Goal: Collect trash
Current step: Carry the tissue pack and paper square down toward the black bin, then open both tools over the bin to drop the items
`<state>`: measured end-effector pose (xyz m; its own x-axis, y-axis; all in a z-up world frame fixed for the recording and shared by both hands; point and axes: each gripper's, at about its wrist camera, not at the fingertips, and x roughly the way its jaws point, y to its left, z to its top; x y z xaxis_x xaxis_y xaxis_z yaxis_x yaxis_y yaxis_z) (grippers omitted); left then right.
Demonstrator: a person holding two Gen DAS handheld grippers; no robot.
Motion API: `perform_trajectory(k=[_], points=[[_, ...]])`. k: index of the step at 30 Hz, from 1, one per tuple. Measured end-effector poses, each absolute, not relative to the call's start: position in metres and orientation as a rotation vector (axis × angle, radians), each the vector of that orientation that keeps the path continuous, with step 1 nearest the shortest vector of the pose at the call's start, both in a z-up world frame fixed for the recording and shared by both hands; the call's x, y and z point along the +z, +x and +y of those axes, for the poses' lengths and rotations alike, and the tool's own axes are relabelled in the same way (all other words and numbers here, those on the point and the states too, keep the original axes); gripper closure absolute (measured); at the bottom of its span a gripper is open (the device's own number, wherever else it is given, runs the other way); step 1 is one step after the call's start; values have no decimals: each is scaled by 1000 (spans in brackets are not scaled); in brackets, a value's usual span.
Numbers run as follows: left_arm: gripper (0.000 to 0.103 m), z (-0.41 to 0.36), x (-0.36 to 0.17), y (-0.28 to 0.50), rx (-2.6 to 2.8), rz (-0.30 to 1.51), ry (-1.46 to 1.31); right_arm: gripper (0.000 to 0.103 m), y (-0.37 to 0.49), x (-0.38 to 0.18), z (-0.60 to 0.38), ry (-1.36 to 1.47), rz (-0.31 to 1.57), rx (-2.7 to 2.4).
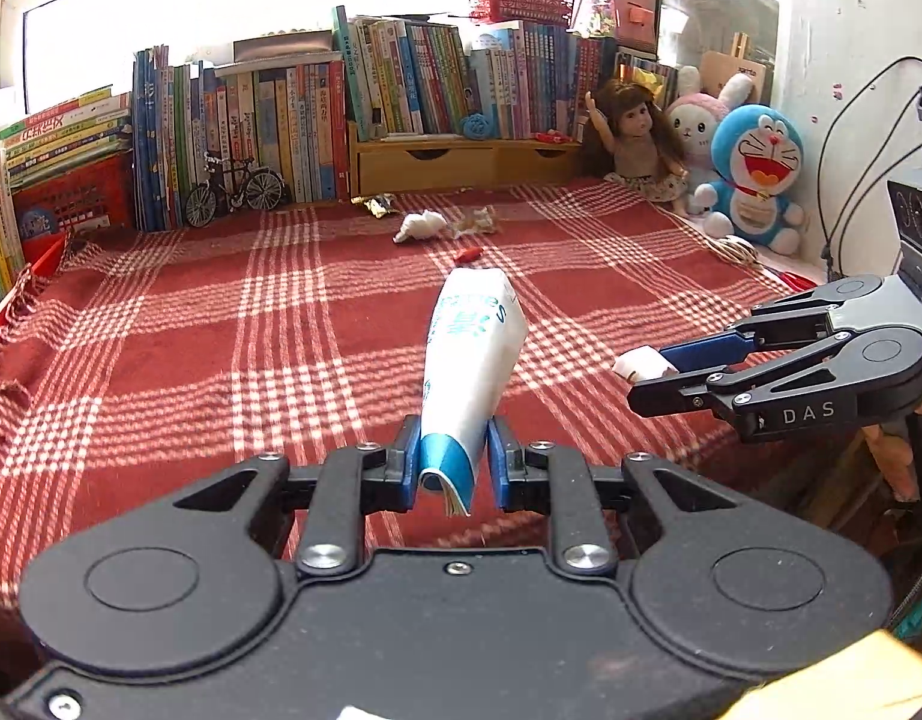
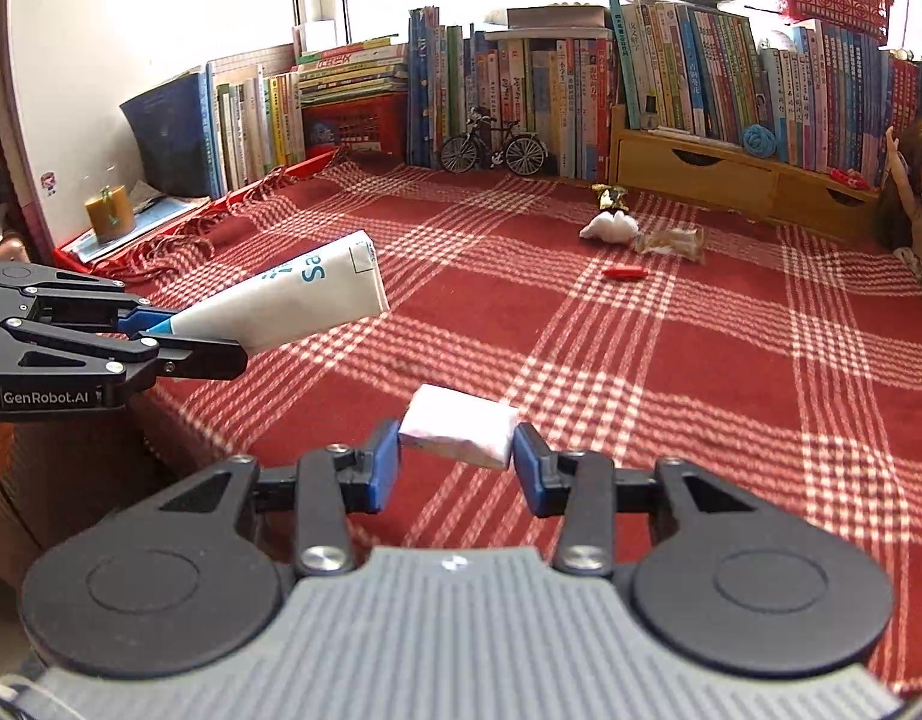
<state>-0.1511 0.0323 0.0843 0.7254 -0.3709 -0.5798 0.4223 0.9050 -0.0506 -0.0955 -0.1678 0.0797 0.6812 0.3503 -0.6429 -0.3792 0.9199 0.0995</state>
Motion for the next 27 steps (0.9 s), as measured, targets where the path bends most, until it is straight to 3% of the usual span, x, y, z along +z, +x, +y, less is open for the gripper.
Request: perform_trajectory(k=[4, 15, 27], points=[[82, 40, 66, -195, -449, 694, 68, 56, -128, 60, -162, -40, 786, 420], [81, 34, -34, -229, -440, 1182, 64, 56, -181, -32, -135, -34, 1085, 429], [81, 18, -53, -217, -433, 1227, 124, 56, -179, -51, -130, -35, 1164, 415]])
